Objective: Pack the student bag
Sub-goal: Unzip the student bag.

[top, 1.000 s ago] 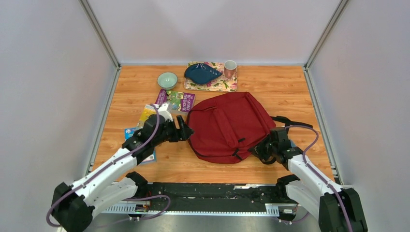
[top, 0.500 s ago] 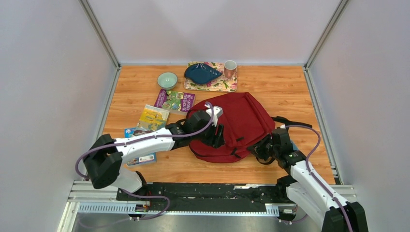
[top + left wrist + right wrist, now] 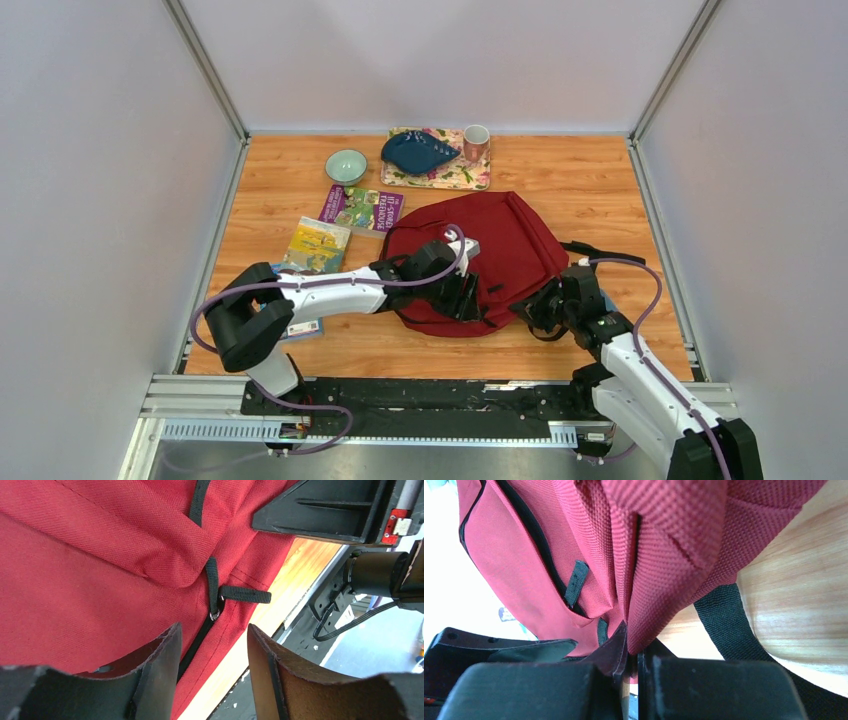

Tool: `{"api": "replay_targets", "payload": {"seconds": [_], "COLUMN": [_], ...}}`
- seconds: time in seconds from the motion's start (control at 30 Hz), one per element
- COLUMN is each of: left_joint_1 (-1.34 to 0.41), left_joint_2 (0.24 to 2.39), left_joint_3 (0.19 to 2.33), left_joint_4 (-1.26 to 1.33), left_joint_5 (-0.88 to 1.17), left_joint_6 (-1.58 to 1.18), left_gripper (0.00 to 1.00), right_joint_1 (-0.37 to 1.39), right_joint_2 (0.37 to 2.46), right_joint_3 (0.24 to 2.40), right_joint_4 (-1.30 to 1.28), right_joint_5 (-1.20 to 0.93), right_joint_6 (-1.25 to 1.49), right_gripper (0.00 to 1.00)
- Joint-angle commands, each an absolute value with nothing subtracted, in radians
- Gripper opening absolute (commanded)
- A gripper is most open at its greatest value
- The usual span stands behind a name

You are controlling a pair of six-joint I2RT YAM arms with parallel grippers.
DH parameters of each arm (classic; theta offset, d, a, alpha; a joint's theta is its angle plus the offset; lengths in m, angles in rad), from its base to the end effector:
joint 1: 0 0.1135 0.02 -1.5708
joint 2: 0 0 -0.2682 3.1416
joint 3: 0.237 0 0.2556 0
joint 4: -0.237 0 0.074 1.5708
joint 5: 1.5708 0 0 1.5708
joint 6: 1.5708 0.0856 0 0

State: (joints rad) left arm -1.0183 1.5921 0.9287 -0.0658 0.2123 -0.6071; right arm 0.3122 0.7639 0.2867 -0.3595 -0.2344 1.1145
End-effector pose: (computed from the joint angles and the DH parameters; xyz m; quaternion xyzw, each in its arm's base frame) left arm 0.1820 -0.3295 0.1709 0.2277 0.8797 -0.3614 0.2090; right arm 0.1651 0.0742 0.1215 0.3233 0.8698 0.3157 0.1981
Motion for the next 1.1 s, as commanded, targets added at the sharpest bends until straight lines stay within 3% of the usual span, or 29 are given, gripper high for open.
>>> {"api": "replay_targets", "payload": {"seconds": [0.0,0.67,1.07], "left_joint_1": [-1.025,-1.026,-1.026], "left_joint_2": [1.627,1.747,1.781], "left_joint_3": [0.979,0.988,1.0], "left_joint_4": [-0.006,0.055,0.055], "left_joint_5": [0.261,0.267,0.265], "left_joint_6": [-0.666,-0.729,-0.73], "left_gripper": [0.57,0.51,0.39], "right_joint_1": [0.327,0.383,0.394], "right_joint_2": [0.753,0.75,0.756], "right_joint_3": [0.29,0.279,0.276], "right_joint_4": [-0.318,-0.31,-0.304], "right_joint_5": [-0.247,-0.232,-0.226], "right_joint_6": [1.12,1.117,1.111], "right_gripper": [0.0,0.0,0.0]}}
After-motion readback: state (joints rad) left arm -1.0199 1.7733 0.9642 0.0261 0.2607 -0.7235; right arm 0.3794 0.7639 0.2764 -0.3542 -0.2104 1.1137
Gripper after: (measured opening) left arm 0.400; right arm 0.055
